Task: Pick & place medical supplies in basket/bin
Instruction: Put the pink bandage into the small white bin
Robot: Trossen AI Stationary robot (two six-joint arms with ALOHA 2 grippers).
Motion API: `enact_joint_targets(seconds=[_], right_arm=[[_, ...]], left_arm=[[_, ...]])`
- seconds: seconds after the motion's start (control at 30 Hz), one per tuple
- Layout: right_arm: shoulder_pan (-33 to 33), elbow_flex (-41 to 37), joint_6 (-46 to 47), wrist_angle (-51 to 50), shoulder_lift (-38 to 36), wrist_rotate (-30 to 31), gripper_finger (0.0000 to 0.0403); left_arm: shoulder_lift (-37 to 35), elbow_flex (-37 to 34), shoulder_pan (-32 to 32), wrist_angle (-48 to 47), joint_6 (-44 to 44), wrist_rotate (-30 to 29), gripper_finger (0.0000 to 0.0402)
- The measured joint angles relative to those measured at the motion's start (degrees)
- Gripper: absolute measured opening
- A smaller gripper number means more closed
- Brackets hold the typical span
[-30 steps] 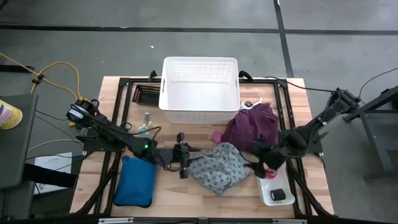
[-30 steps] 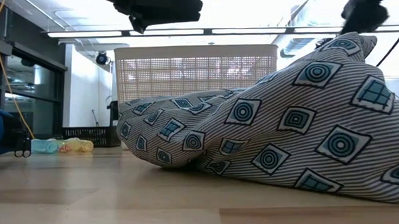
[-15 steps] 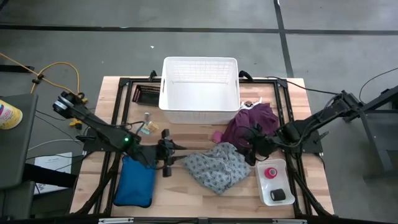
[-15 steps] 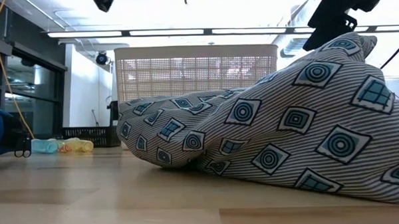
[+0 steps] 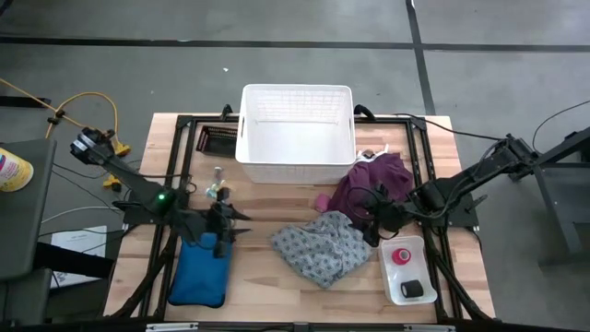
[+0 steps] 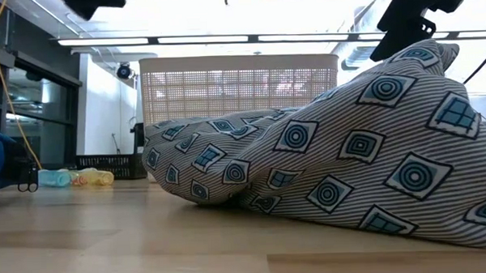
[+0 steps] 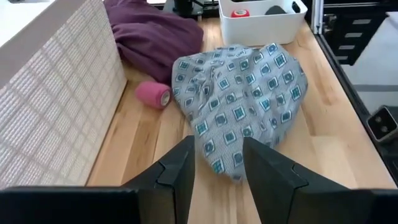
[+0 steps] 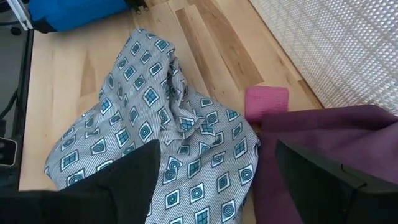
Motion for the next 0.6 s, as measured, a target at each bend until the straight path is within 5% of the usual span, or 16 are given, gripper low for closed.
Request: enact_joint_targets(seconds=[0.37, 0.6], right_arm=[[0.0, 0.0, 0.0, 3.6, 0.0, -0.2, 0.0306], [-0.1, 0.0, -1.1, 7.3, 0.0, -0.2, 0.0306]], left_arm=[[-17.3, -15.1, -1.8, 6.0, -2.1, 4.4, 0.0128], [-20.2, -16.9, -1.9, 6.2, -1.4, 4.4, 0.0128]])
